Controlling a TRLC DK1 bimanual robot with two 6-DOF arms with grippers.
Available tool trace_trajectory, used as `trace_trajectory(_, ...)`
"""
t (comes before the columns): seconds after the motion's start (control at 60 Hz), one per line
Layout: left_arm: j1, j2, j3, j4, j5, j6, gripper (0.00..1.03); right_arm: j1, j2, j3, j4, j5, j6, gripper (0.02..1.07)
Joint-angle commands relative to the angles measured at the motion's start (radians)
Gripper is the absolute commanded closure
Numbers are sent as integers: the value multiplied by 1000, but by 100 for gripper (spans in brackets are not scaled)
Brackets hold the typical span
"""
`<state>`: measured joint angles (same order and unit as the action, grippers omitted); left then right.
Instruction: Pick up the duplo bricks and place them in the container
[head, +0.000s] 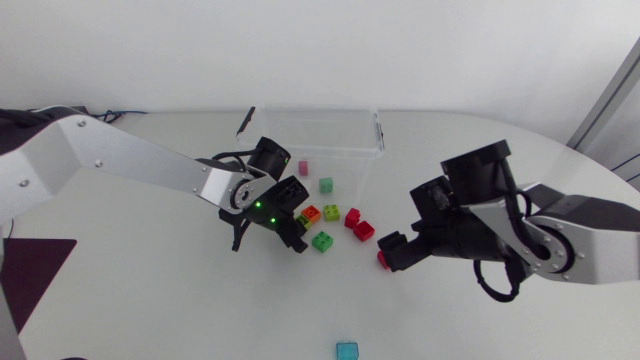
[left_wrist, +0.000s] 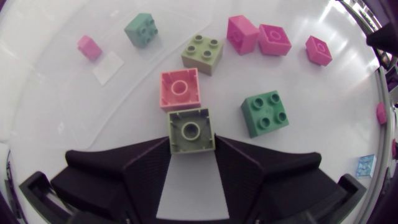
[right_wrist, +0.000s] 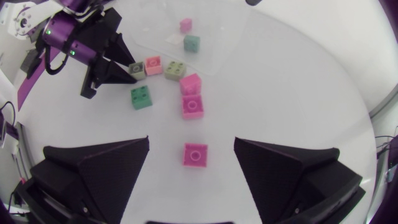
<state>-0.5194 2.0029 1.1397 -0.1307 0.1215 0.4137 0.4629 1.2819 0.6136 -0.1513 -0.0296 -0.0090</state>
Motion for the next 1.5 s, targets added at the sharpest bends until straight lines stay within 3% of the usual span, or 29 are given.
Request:
trace_trajectory(0.0, 1, -46, -32, -18, -5, -16, 60, -6, 71, -32, 38, -3, -16, 8)
trace_trajectory(0.317, 42, -251, -123, -56, -5, 16, 60, -21, 243, -12, 145, -3, -20, 9)
trace_trajectory(0.617, 84, -447, -103, -109, -5, 17, 60, -17, 323, -21, 185, 14, -16, 23)
trace_trajectory(0.9, 93, -503, -49, -93, -5, -1, 60, 8, 335, -29, 188, 19, -20, 69)
trace_trajectory(1.167, 119, -503, 11, -23, -5, -32, 59, 37, 257, -54, 165, 39, -25, 74)
trace_trajectory(1.483, 150, -383, 112, 57, -5, -65, 59, 54, 27, -12, -21, 57, -26, 75)
